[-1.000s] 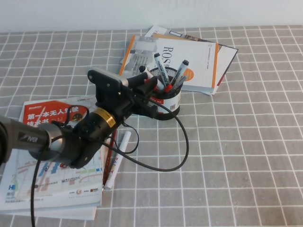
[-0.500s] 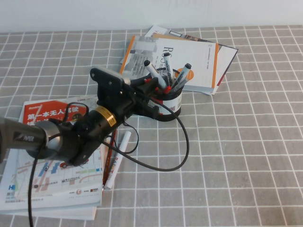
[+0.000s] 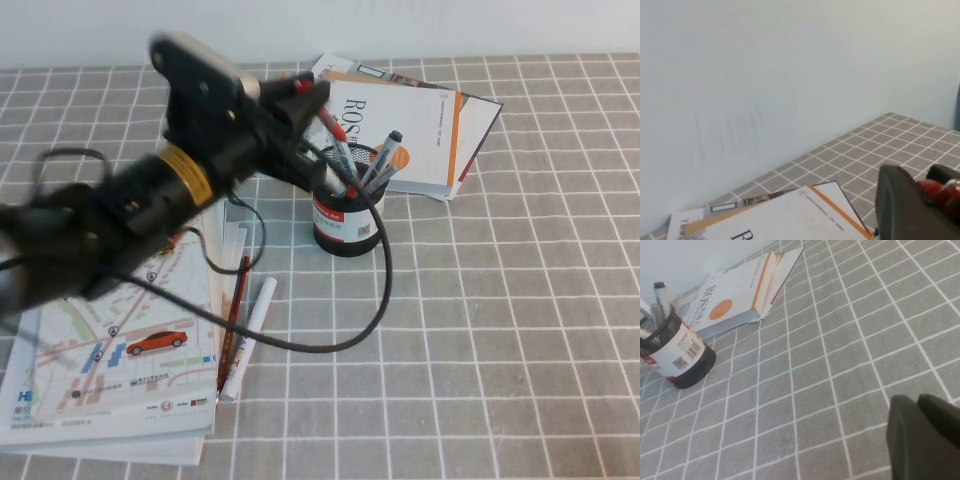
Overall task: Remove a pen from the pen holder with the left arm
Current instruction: 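Take a marker out of the pen holder and lay it on the table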
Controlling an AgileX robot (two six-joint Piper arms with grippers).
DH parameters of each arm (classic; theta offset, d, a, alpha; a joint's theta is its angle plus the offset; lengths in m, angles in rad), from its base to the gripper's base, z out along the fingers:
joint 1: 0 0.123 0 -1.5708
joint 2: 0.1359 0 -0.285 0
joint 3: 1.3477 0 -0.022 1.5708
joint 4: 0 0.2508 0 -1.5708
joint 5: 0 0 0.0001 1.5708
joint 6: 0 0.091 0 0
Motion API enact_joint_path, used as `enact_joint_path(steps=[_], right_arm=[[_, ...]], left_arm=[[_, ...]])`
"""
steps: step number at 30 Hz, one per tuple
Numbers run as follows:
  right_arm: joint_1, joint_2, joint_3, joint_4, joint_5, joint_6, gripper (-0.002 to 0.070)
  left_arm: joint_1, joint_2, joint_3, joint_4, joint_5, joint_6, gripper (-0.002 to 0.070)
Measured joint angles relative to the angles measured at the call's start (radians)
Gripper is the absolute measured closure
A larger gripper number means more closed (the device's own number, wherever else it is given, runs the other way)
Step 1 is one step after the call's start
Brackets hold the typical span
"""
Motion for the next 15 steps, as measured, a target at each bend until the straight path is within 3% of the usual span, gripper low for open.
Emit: enact_joint_path(steps=[4,11,15], right_arm=[[0.000,0.000,0.000,0.000,0.000,0.000,0.0689],[0.000,0.000,0.000,0.000,0.000,0.000,0.0689],[0.000,0.000,0.000,0.000,0.000,0.000,0.0689]], left_arm=[[0.000,-0.168,-0.012,0.134,0.216,-0.179,0.0608],[-0.022,-0.462,-0.079,0.553,0.577,-0.759,0.0608],[-0.086,-0.549,-0.086,0.631,0.680,-0.853,0.0608]])
